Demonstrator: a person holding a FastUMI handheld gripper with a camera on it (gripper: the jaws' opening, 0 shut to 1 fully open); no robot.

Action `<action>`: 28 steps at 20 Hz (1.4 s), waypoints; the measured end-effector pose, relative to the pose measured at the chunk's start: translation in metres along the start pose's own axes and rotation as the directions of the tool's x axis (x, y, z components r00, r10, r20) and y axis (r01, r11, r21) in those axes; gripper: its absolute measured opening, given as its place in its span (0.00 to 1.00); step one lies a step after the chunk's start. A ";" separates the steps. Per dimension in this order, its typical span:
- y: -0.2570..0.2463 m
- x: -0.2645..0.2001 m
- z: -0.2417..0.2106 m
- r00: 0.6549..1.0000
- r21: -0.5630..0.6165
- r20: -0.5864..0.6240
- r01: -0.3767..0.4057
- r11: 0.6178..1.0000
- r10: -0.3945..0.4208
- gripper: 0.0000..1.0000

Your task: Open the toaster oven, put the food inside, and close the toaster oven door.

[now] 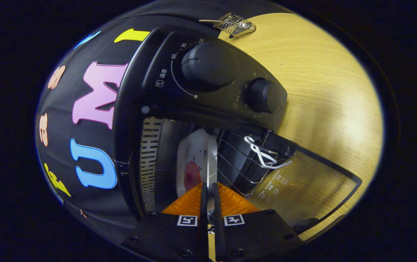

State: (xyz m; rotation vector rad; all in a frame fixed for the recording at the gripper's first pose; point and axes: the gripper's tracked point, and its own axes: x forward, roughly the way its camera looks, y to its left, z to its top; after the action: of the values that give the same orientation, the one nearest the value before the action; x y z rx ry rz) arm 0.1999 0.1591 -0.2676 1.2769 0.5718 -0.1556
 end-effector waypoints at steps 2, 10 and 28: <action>0.003 -0.007 -0.001 1.000 -0.021 0.007 -0.010 1.000 0.010 0.18; 0.022 -0.065 -0.031 0.993 -0.161 -0.069 -0.101 0.982 0.091 0.98; -0.110 -0.142 -0.069 0.974 -0.929 -0.055 0.031 0.369 -0.220 0.99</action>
State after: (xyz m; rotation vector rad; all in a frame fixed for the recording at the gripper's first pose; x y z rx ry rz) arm 0.0108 0.1618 -0.3048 0.0920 0.7502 0.1626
